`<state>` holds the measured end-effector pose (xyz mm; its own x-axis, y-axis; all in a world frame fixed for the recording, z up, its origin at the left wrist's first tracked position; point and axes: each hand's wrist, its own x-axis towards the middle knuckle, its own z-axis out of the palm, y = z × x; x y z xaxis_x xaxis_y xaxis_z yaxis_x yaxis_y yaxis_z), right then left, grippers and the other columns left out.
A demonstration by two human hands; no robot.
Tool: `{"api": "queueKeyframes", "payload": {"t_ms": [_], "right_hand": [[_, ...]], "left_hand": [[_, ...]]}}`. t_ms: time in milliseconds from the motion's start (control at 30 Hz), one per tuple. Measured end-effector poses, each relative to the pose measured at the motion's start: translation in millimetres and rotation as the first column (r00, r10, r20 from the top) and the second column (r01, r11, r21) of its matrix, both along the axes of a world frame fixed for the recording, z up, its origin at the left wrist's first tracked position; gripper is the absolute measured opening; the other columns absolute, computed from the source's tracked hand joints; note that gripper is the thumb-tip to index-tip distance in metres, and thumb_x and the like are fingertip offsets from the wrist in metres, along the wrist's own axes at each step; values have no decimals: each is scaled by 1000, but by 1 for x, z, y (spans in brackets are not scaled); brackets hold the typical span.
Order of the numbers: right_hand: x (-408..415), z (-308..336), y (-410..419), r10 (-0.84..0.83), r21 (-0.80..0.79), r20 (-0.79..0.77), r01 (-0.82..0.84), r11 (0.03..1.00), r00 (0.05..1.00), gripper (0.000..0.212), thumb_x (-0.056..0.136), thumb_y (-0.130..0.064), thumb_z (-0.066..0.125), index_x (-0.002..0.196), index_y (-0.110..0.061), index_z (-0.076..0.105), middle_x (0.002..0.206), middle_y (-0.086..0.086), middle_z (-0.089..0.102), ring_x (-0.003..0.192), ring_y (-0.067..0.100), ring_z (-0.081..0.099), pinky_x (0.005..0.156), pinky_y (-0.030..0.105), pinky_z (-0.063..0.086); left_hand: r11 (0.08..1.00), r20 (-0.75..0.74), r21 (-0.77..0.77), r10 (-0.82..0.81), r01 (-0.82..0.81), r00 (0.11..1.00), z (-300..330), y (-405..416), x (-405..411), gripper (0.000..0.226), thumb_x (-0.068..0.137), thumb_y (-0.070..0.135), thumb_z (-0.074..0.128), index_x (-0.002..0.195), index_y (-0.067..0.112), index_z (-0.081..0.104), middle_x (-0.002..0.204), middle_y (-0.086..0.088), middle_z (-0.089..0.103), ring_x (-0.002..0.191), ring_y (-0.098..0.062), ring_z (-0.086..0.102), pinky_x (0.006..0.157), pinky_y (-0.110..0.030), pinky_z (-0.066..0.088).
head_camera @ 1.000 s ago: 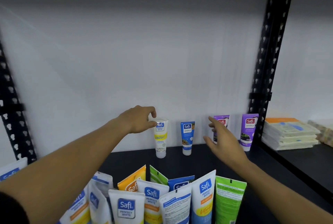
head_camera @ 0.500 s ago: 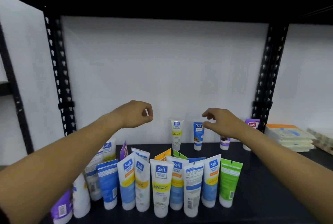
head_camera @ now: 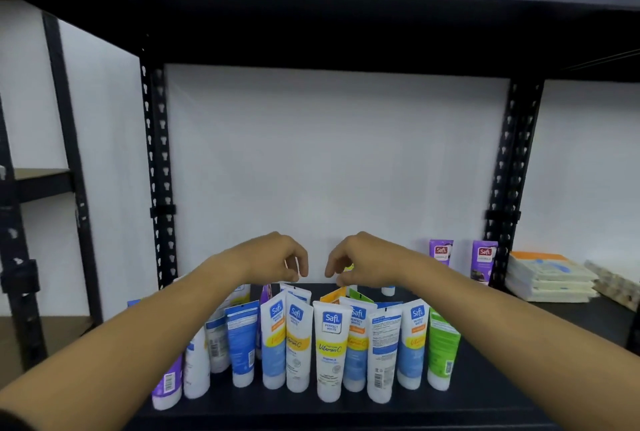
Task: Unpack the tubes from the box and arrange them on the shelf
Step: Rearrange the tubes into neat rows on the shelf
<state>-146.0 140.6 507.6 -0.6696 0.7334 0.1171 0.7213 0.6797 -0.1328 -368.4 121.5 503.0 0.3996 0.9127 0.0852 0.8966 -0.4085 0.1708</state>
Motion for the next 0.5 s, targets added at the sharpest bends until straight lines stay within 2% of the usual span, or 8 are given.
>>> {"api": "queueKeyframes", "payload": {"t_ms": [100, 167, 300, 500], "right_hand": [[-9, -5, -3, 5, 18, 52, -6, 1000, 999, 22, 91, -23, 69, 112, -22, 73, 110, -3, 70, 100, 13, 63, 89, 34, 56], [-12, -7, -4, -2, 41, 74, -1, 999, 997, 19, 91, -24, 69, 109, -23, 75, 102, -5, 67, 92, 11, 60, 83, 31, 55], [-16, -13, -3, -26, 58, 92, 21, 998, 995, 16, 92, -29, 68, 104, -22, 76, 92, -8, 61, 85, 9, 55, 80, 32, 55], [-19, -18, 1, -43, 44, 86, 39, 998, 995, 16, 93, -29, 66, 102, -20, 76, 93, -9, 59, 84, 7, 52, 79, 29, 51]], "left_hand": [[1000, -22, -8, 13, -13, 1000, -7, 0, -2, 12, 90, 25, 66, 102, 29, 70, 99, 10, 69, 91, -9, 66, 85, -34, 56], [1000, -44, 7, 31, -30, 999, -11, 1, -2, 11, 90, 27, 66, 101, 28, 70, 94, 10, 65, 85, -10, 64, 77, -30, 55], [998, -68, 41, 42, -39, 997, -16, 2, 3, 11, 91, 32, 65, 99, 27, 70, 79, 12, 56, 70, -6, 55, 62, -23, 41], [999, -29, 30, 47, -46, 999, -19, 5, 6, 17, 93, 33, 62, 100, 21, 72, 73, 20, 52, 67, -5, 53, 65, -22, 43]]}}
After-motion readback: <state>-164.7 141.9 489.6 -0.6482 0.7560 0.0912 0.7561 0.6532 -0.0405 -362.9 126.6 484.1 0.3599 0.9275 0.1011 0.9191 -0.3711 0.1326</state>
